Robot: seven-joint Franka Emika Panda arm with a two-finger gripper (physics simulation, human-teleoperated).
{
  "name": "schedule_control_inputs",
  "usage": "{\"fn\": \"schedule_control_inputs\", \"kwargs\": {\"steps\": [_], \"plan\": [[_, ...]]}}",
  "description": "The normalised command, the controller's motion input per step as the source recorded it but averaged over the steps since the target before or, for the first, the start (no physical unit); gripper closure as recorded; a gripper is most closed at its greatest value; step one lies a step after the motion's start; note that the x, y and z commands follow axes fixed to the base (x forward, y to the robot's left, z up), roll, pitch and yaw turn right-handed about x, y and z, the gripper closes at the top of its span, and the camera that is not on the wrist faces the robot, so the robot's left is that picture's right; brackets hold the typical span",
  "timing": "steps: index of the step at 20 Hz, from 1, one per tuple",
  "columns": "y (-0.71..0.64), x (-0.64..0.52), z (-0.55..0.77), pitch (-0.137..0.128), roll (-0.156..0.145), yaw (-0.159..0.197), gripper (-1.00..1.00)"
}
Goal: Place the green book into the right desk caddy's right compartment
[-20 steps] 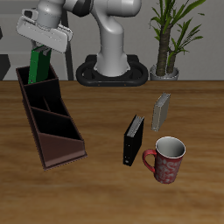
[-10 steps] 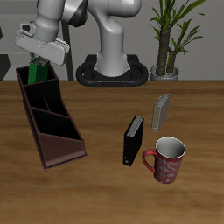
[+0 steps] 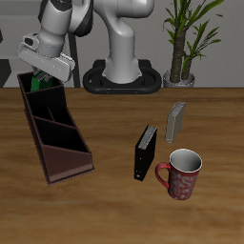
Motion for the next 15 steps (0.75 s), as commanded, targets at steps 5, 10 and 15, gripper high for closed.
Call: {"fn": "schedule_control_inputs", "kwargs": {"steps": [5,10,15], "plan": [[-0.09,0.02,0.01,0.026,-0.012,-0.025,-1.0],[-0.04,0.05,0.05,-0.001,0.006,-0.015,-1.0],[0.07,0.01,0.1,0.007,0.023,0.021,-1.0]]}}
